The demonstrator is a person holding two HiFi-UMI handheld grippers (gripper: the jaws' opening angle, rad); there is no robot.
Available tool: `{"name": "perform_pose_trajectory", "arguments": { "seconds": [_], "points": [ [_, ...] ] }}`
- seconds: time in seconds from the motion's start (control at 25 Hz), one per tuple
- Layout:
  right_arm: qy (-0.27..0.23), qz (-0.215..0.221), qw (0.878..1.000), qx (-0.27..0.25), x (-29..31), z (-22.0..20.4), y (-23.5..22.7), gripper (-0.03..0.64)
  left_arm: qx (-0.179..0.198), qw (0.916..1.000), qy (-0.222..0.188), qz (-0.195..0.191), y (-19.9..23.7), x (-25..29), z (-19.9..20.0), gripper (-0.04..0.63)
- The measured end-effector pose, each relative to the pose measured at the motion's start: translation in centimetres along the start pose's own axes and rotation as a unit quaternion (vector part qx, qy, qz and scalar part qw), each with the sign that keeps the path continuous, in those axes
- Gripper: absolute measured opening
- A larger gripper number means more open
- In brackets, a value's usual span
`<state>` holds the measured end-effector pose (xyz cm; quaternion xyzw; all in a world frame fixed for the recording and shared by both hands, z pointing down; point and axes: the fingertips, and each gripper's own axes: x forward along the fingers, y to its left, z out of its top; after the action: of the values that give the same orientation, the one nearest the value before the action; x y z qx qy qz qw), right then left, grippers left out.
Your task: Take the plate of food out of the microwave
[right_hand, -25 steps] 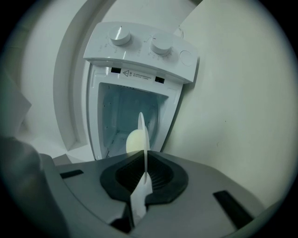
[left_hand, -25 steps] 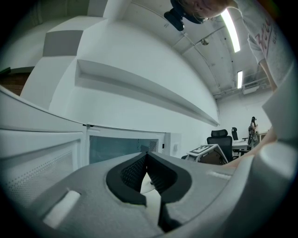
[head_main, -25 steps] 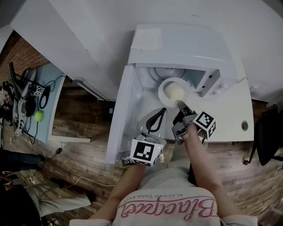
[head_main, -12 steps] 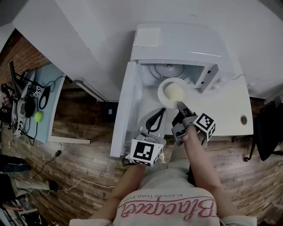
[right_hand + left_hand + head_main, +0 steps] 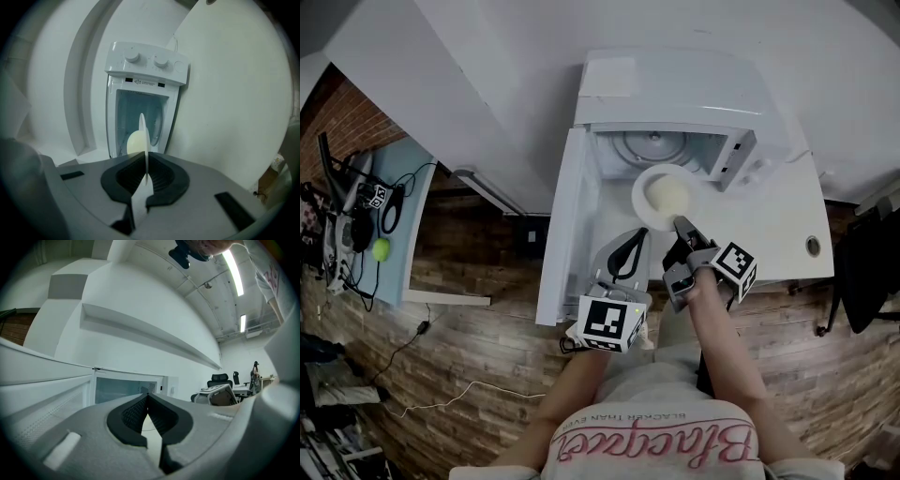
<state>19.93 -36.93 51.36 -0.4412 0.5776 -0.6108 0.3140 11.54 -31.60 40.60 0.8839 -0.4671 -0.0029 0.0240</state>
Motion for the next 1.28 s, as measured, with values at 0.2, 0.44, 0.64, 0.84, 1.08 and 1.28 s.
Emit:
{"name": "perform_pose_trajectory", "arguments": {
  "seconds": [0.2, 0.44, 0.64, 0.84, 1.08, 1.28],
  "points": [
    [-0.003, 0.002, 1.0, -0.001, -0.9, 0.1, 0.5, 0.02, -0.005, 0.9999, -0.003, 0.012, 0.1, 0.1, 0.7, 0.005],
    [-0.007, 0.005, 1.0, 0.01, -1.9, 0.2, 1.0, 0.02, -0.017, 0.9994, 0.0, 0.03, 0.5, 0.1, 1.2, 0.005],
    [-0.006, 0.012, 1.0, 0.011, -2.4, 0.3, 2.0, 0.02, -0.018, 0.9994, -0.003, 0.028, 0.0, 0.4, 1.9, 0.005],
    [-0.005, 0.021, 1.0, 0.015, -2.9, 0.8, 3.5, 0.02, -0.022, 0.9992, -0.004, 0.034, -0.4, 1.1, 2.8, 0.005],
    [0.0, 0.032, 0.999, 0.012, -3.2, 1.6, 5.6, 0.02, -0.017, 0.9991, -0.018, 0.034, -1.0, 1.9, 4.9, 0.005],
    [0.021, 0.038, 0.999, -0.002, -3.0, 2.2, 7.4, 0.02, -0.025, 0.9978, -0.026, 0.056, -0.9, 2.7, 5.9, 0.005]
  ]
}}
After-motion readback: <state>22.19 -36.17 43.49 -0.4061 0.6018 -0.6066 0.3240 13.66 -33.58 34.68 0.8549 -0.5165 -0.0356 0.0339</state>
